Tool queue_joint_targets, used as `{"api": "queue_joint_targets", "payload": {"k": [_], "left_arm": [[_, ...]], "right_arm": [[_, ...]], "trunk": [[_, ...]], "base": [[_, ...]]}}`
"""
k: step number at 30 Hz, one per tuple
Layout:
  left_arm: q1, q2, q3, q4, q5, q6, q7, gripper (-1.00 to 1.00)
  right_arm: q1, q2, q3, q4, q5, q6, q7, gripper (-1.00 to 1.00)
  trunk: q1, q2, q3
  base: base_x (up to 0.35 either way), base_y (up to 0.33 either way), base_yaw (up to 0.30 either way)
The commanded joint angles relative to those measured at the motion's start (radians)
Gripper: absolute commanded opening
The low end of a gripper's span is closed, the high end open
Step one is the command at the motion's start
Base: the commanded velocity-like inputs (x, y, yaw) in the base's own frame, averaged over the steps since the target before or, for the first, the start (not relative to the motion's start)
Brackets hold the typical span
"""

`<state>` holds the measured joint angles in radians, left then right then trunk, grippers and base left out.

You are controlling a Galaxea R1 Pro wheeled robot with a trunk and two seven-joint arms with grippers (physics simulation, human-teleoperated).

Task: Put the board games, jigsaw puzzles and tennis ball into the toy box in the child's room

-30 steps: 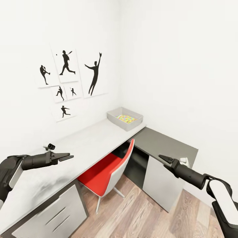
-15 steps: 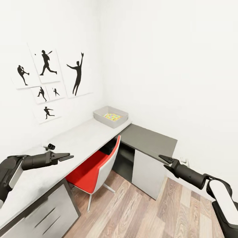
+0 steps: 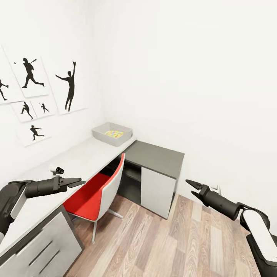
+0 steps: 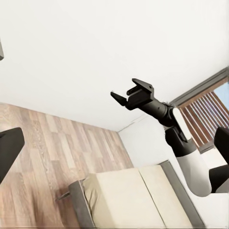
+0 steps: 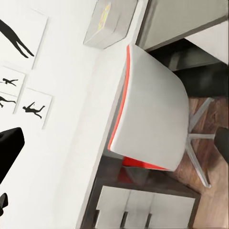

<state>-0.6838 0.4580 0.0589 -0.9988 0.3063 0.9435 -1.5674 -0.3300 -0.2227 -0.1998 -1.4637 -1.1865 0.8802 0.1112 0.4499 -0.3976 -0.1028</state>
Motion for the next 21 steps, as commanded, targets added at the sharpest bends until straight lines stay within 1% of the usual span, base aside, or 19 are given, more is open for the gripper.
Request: {"api": "queue_joint_targets", "payload": {"k": [1,9,13,21], "left_arm": [[0.0,0.001,0.0,-0.001,0.0,0.011,-0.003,1.0],[0.0,0.001,0.0,0.0,0.0,0.011,-0.003,1.0],[0.0,0.001,0.0,0.0,0.0,0.011,-0.003,1.0],[0.0,0.001,0.001,0.0,0.0,0.011,-0.003,1.0]], "right_arm": [[-0.001,0.0,-0.001,0.004,0.01,0.005,0.008,1.0],[-0.001,0.0,-0.001,0.012,0.014,0.005,0.008,1.0],[-0.001,0.0,-0.001,0.012,0.014,0.005,0.008,1.0],[-0.001,0.001,-0.001,0.015,0.015,0.003,0.008,1.0]], "trunk": [[0.0,-0.002,-0.002],[0.0,-0.002,-0.002],[0.0,-0.002,-0.003],[0.0,-0.002,-0.003]], "base": [[-0.291,0.072,-0.277],[-0.298,0.095,-0.258],[-0.266,0.099,-0.061],[-0.06,0.009,-0.002]]}}
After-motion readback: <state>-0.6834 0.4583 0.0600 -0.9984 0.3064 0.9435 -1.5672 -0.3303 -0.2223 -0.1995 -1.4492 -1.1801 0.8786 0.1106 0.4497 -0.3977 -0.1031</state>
